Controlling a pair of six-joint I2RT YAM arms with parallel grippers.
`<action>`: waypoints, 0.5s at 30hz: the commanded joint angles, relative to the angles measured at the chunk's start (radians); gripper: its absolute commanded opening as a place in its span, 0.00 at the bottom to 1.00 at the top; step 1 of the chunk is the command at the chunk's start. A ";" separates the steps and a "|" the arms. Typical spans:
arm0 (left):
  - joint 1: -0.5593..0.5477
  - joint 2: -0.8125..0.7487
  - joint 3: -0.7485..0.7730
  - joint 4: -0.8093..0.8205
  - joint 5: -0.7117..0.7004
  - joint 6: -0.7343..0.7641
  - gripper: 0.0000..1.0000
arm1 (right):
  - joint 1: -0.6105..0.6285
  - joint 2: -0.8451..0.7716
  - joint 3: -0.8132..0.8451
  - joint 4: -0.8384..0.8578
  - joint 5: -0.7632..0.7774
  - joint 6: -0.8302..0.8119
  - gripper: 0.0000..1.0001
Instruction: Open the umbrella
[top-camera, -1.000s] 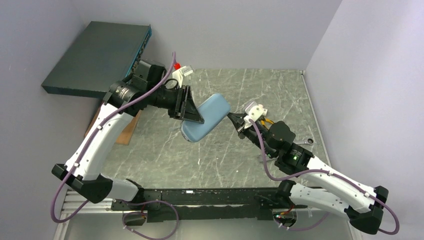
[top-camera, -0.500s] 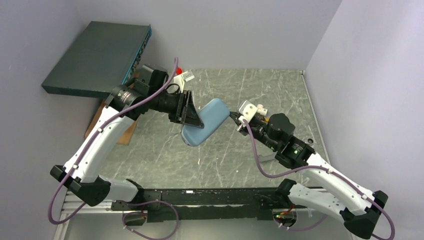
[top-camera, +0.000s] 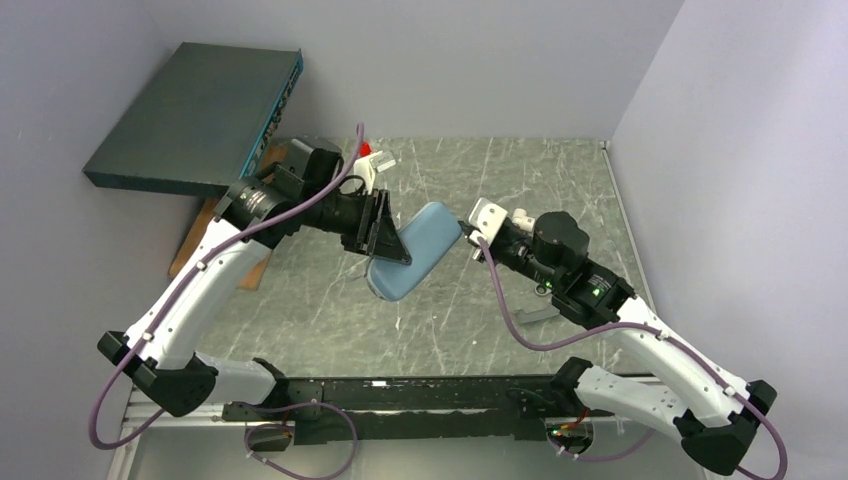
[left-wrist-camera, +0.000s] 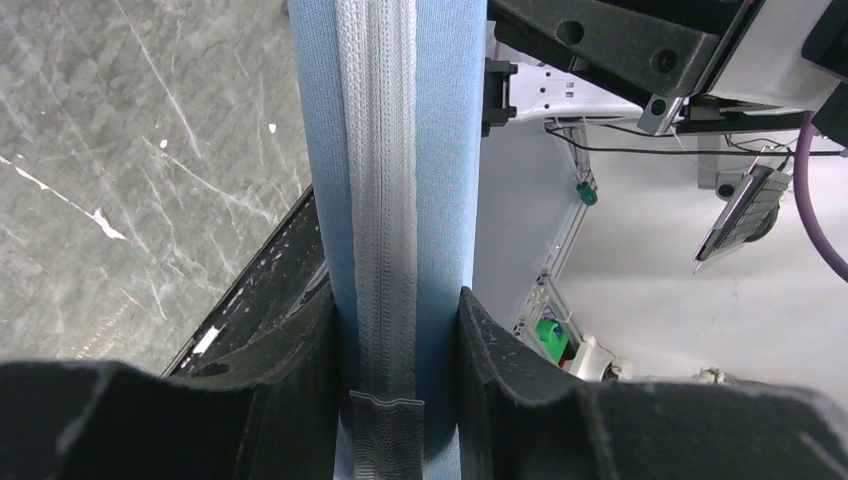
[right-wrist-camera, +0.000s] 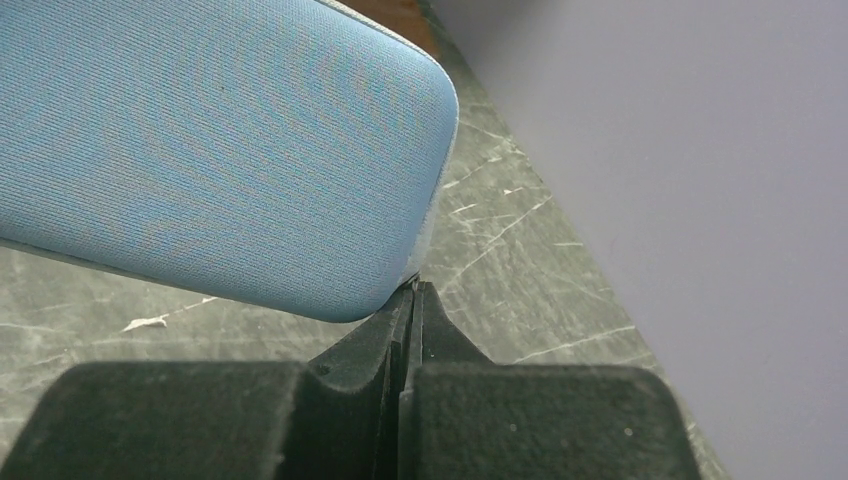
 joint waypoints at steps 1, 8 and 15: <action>-0.051 -0.051 0.001 -0.053 0.169 0.023 0.00 | -0.026 -0.003 0.061 0.044 0.042 -0.034 0.00; -0.076 -0.048 -0.003 -0.042 0.193 0.021 0.00 | -0.026 -0.064 0.034 0.126 0.023 0.006 0.00; -0.102 -0.043 -0.019 -0.046 0.194 0.019 0.00 | -0.026 -0.040 0.061 0.103 -0.055 -0.082 0.00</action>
